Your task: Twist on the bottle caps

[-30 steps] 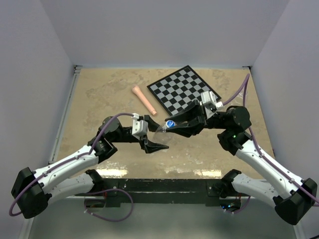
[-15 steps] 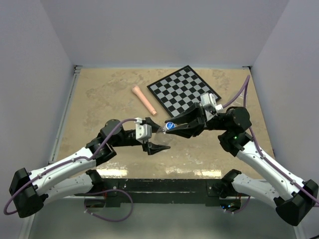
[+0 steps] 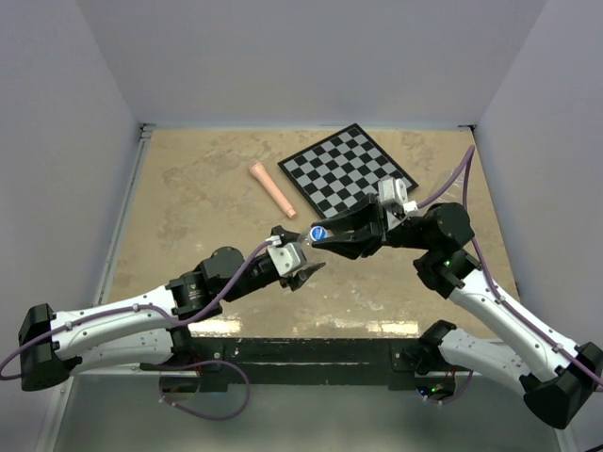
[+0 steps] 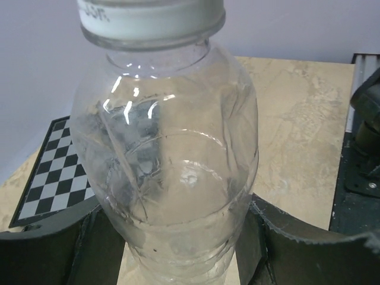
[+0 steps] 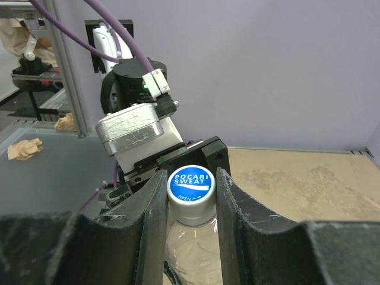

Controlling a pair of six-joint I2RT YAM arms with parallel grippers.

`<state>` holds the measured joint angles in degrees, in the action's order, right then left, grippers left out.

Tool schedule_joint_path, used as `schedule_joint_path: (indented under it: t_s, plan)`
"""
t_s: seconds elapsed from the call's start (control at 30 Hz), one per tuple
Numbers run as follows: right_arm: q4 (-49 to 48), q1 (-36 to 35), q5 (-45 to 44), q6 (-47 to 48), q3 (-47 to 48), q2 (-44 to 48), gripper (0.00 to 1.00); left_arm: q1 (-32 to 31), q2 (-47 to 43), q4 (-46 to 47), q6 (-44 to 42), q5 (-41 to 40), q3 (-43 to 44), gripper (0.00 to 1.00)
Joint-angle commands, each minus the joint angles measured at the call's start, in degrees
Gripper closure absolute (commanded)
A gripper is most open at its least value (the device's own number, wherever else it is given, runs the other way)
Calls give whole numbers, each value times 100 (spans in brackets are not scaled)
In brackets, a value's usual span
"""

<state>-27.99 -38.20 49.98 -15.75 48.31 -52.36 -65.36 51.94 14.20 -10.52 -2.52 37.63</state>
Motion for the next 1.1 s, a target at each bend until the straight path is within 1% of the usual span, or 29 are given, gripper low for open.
schedule_joint_path:
  t_s: [0.0, 0.13, 0.17, 0.23, 0.33, 0.4, 0.5, 0.6, 0.7, 0.77, 0.8, 0.87, 0.9, 0.93, 0.97, 1.0, 1.03, 1.07]
  plan:
    - [601, 31, -805, 230, 126, -20, 100, -152, -88, 496, -433, -1040, 281, 100]
    - [452, 40, -911, 239, 11, 50, 100, -152, -123, 462, -328, -759, 210, 100]
    - [452, 32, -902, 230, 11, 59, 96, -152, -123, 435, -258, -723, 193, 100]
    - [391, 31, -876, 230, 3, 68, 77, -143, -97, 348, -170, -609, 192, 100]
    - [347, 40, -770, 204, 20, 77, 60, -135, 0, 207, -38, -495, 227, 100]
    - [303, 31, -726, 169, 29, 85, 52, -126, 44, 171, 32, -460, 236, 100]
    - [294, 31, -682, 160, 29, 94, 45, -73, 88, 127, 85, -372, 271, 100]
    - [294, 31, -665, 142, 29, 94, 40, -3, 123, 83, 121, -240, 307, 100]
    - [268, 32, -647, 107, 29, 77, 39, 24, 114, 75, 156, -187, 307, 100]
    - [268, 31, -621, 98, 38, 59, 39, 41, 106, 75, 173, -170, 307, 100]
    - [268, 31, -603, 90, 38, 33, 42, 50, 106, 57, 182, -152, 307, 100]
    - [276, 31, -568, 81, 46, -28, 52, 67, 97, 48, 209, -134, 298, 100]
    - [268, 31, -524, 72, 46, -55, 63, 85, 88, 48, 226, -126, 289, 100]
    - [259, 31, -524, 72, 46, -64, 78, 111, 79, 48, 235, -117, 289, 100]
    - [241, 31, -559, 72, 38, -81, 88, 129, 88, 39, 270, -134, 272, 96]
    - [250, 31, -611, 89, 38, -90, 96, 164, 62, 39, 305, -134, 254, 88]
    - [276, 31, -673, 124, 38, -90, 100, 208, 53, 31, 340, -134, 237, 72]
    - [294, 31, -743, 151, 38, -108, 100, 269, 18, 22, 367, -134, 210, 58]
